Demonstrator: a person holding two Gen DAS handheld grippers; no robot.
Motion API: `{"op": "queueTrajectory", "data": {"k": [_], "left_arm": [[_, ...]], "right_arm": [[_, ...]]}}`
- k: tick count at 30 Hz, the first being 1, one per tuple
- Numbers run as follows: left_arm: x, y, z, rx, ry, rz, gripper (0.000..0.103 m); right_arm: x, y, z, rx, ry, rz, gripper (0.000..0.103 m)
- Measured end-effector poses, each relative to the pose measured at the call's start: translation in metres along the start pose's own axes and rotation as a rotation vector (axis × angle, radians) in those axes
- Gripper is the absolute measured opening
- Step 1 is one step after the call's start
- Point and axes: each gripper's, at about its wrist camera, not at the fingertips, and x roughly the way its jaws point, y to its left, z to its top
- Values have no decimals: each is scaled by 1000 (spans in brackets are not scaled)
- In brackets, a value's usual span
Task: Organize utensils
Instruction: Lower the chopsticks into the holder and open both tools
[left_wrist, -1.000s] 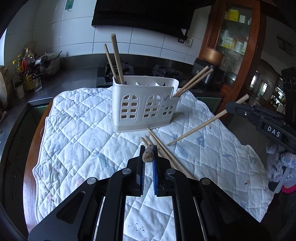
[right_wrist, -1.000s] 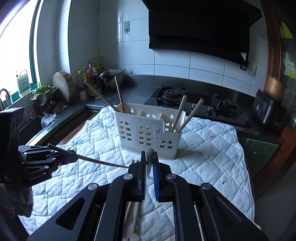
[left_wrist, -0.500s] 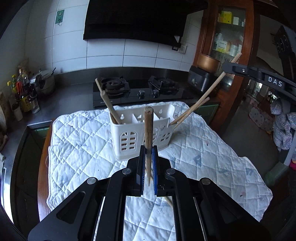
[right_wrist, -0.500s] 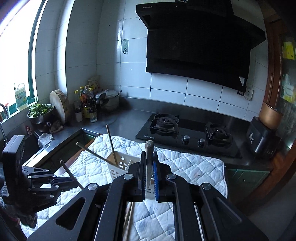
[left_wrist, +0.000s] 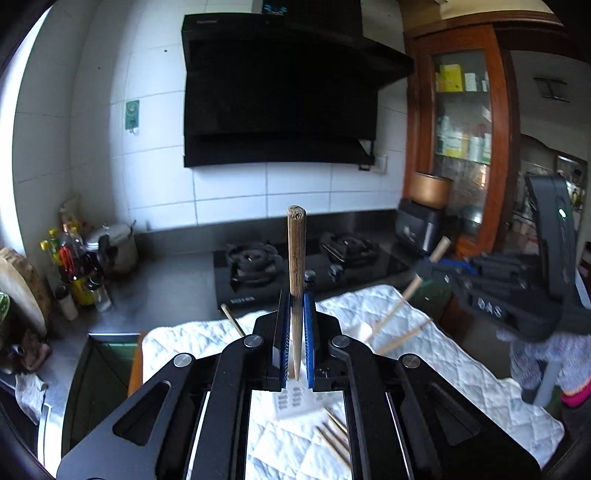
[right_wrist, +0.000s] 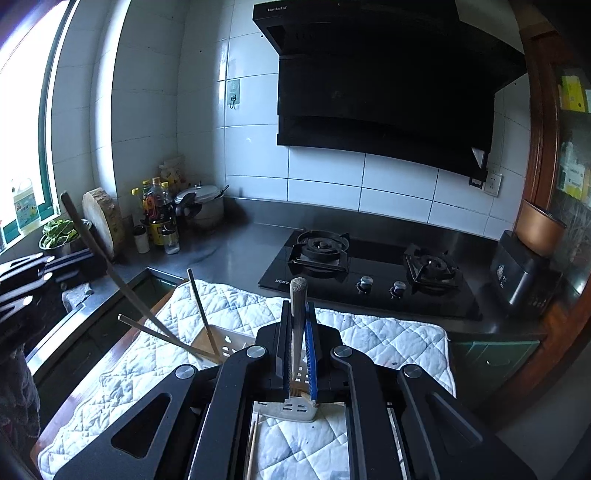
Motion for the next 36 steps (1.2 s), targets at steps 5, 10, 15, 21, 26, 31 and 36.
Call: {"op": "queueTrajectory", "data": {"k": [5, 10, 15, 21, 26, 31, 36], "left_arm": [[25, 8, -2, -20, -1, 50, 6], [50, 22, -14, -85, 65, 34, 6], [69, 33, -25, -113, 134, 15, 6], [87, 35, -36, -121, 189, 4, 6], [88, 34, -40, -121, 200, 11, 9], [79, 33, -36, -113, 184, 18, 12], [50, 25, -27, -91, 127, 32, 26]], "right_arm": [[14, 3, -6, -11, 25, 5, 7], [26, 5, -14, -17, 55, 4, 7], [40, 3, -22, -14, 87, -4, 7], [52, 2, -31, -8, 111, -4, 7], [54, 1, -35, 2, 117, 5, 7], [41, -1, -34, 15, 92, 7, 9], [11, -3, -32, 25, 40, 1, 16]]}}
